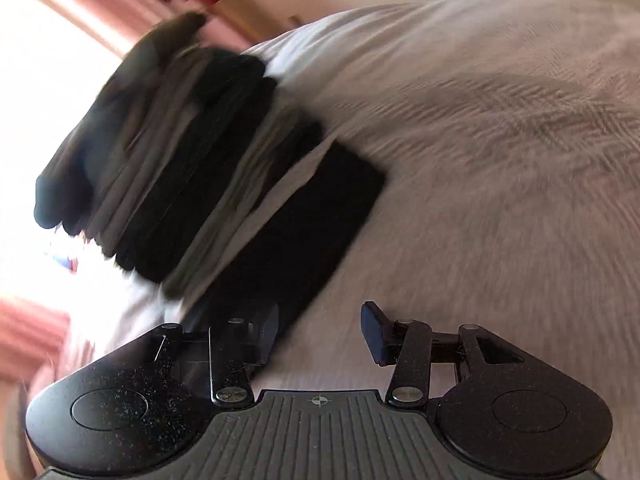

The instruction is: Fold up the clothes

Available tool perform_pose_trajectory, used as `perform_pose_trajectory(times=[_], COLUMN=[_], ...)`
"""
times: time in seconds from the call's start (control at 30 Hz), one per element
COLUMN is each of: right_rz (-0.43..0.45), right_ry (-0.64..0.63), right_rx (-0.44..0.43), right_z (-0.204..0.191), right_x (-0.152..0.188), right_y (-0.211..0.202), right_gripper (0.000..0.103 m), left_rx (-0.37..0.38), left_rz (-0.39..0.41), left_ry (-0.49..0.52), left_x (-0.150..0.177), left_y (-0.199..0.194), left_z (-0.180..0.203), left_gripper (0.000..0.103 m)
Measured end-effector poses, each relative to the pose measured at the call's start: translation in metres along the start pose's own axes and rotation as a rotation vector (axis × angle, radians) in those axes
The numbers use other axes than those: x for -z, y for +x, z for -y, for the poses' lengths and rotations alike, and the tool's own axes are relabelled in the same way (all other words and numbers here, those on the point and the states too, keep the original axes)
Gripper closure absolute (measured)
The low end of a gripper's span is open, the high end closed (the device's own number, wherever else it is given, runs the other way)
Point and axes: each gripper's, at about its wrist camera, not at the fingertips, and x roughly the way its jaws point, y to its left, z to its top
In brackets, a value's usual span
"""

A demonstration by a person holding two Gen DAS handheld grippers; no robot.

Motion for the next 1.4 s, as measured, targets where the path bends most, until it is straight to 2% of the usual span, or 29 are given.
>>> perform_pose_trajectory(times=[0.13, 0.17, 0.2, 0.23, 0.33, 0.4, 0.43, 0.5, 0.53, 0.57, 0.6, 0.63, 0.7, 0.73, 0.77, 0.83, 0.93, 1.03, 1.1, 1.2, 1.27, 1.3, 1.33, 1.4], right_rz=[-0.013, -0.017, -0.031, -0.041, 0.038, 0.079, 0.055, -0.065, -0.084, -0.075, -0.063, -0.053, -0.049, -0.090, -0.167, -0.390, -0.688, -0.858, -0.903, -0.859, -0.855, -0.868, -0.877, -0.800], right_ry=[0.112, 0.122, 0.109, 0.079, -0.106, -0.150, -0.175, -0.183, -0.186, -0.194, -0.201, -0.210, -0.246, -0.272, -0.299, -0.359, -0.407, -0.383, -0.373, -0.379, -0.356, -0.370, -0.405, -0.499], right_rx=[-0.062, -0.073, -0.071, -0.067, -0.116, -0.098, -0.067, 0.006, 0.040, 0.046, 0.063, 0.072, 0.050, 0.002, -0.048, -0.135, -0.204, -0.193, -0.186, -0.198, -0.215, -0.226, -0.234, -0.222], right_z=[0.027, 0.029, 0.029, 0.029, 0.011, 0.007, 0.006, 0.008, 0.006, 0.002, -0.004, -0.010, -0.021, -0.024, -0.026, -0.027, -0.016, 0.002, 0.010, 0.013, 0.015, 0.011, 0.006, -0.006], right_x=[-0.032, -0.035, -0.040, -0.044, -0.065, -0.083, -0.090, -0.095, -0.095, -0.094, -0.092, -0.088, -0.069, -0.055, -0.037, 0.014, 0.100, 0.171, 0.203, 0.227, 0.241, 0.245, 0.249, 0.242], right_y=[0.037, 0.044, 0.050, 0.052, 0.039, 0.037, 0.046, 0.071, 0.076, 0.073, 0.067, 0.057, 0.030, 0.017, 0.006, -0.016, -0.049, -0.074, -0.082, -0.082, -0.085, -0.086, -0.088, -0.099], right_gripper=[0.061, 0.065, 0.095, 0.100, 0.100, 0.100, 0.100, 0.100, 0.099, 0.095, 0.082, 0.064, 0.058, 0.058, 0.058, 0.057, 0.057, 0.057, 0.057, 0.058, 0.062, 0.087, 0.102, 0.102], left_rx=[0.046, 0.055, 0.065, 0.077, 0.133, 0.170, 0.177, 0.175, 0.165, 0.160, 0.162, 0.162, 0.154, 0.154, 0.163, 0.192, 0.248, 0.299, 0.346, 0.427, 0.454, 0.472, 0.490, 0.513], left_rz=[-0.036, -0.043, -0.052, -0.061, -0.064, -0.061, -0.068, -0.091, -0.102, -0.111, -0.117, -0.124, -0.147, -0.160, -0.178, -0.218, -0.265, -0.311, -0.336, -0.363, -0.377, -0.384, -0.395, -0.378], left_ry=[0.005, 0.005, 0.008, 0.010, 0.032, 0.070, 0.095, 0.158, 0.184, 0.207, 0.219, 0.228, 0.249, 0.260, 0.264, 0.253, 0.224, 0.154, 0.119, 0.081, 0.086, 0.103, 0.108, 0.129], left_x=[0.067, 0.081, 0.094, 0.106, 0.130, 0.140, 0.145, 0.156, 0.161, 0.164, 0.168, 0.170, 0.174, 0.176, 0.179, 0.185, 0.196, 0.206, 0.210, 0.214, 0.215, 0.214, 0.213, 0.208], left_y=[-0.023, -0.028, -0.032, -0.038, -0.060, -0.073, -0.077, -0.079, -0.079, -0.080, -0.082, -0.083, -0.085, -0.085, -0.086, -0.087, -0.085, -0.076, -0.069, -0.059, -0.053, -0.051, -0.049, -0.055], left_z=[0.041, 0.048, 0.055, 0.061, 0.068, 0.068, 0.068, 0.072, 0.072, 0.072, 0.069, 0.065, 0.054, 0.047, 0.039, 0.026, 0.007, -0.011, -0.020, -0.026, -0.026, -0.026, -0.026, -0.030], left_gripper=[0.067, 0.067, 0.067, 0.068, 0.070, 0.070, 0.070, 0.070, 0.070, 0.069, 0.068, 0.065, 0.063, 0.063, 0.062, 0.057, 0.053, 0.053, 0.053, 0.054, 0.069, 0.095, 0.097, 0.098])
